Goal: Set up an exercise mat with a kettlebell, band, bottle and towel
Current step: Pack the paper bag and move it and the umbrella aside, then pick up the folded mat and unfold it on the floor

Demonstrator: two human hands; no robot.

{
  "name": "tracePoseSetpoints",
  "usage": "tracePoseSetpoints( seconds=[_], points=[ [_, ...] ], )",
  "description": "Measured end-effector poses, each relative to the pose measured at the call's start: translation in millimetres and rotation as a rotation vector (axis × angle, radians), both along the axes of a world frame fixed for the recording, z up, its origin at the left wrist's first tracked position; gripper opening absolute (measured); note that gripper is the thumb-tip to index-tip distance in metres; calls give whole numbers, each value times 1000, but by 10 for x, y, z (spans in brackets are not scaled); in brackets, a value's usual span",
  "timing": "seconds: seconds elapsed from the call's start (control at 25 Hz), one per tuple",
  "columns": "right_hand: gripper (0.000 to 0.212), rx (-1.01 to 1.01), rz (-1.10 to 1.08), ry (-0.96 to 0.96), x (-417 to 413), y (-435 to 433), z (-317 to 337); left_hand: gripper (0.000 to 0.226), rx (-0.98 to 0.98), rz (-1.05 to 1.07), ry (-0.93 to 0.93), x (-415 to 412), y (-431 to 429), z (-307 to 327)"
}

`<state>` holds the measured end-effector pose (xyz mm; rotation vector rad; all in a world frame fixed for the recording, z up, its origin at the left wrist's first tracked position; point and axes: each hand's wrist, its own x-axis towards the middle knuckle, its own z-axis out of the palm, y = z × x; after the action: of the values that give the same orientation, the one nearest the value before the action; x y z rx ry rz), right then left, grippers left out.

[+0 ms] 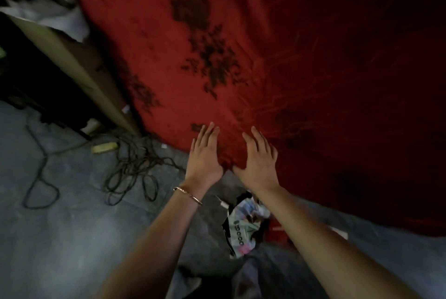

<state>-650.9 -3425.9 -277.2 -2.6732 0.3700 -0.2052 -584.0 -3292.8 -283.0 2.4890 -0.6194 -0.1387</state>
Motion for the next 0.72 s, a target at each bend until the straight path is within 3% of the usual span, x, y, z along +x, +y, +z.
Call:
tracePoseSetpoints(
  seconds=[0.28,0.44,0.72],
  points=[
    [77,77,139,-278,294,1834,1265,83,-218,209,-158,67,1942,1272],
    [69,143,228,-380,493,3104,1611,84,-227,324,-160,21,3260,1676],
    [68,240,592,-429,731,5422,2001,82,-296,668,-272,-308,5531,2119]
  ],
)
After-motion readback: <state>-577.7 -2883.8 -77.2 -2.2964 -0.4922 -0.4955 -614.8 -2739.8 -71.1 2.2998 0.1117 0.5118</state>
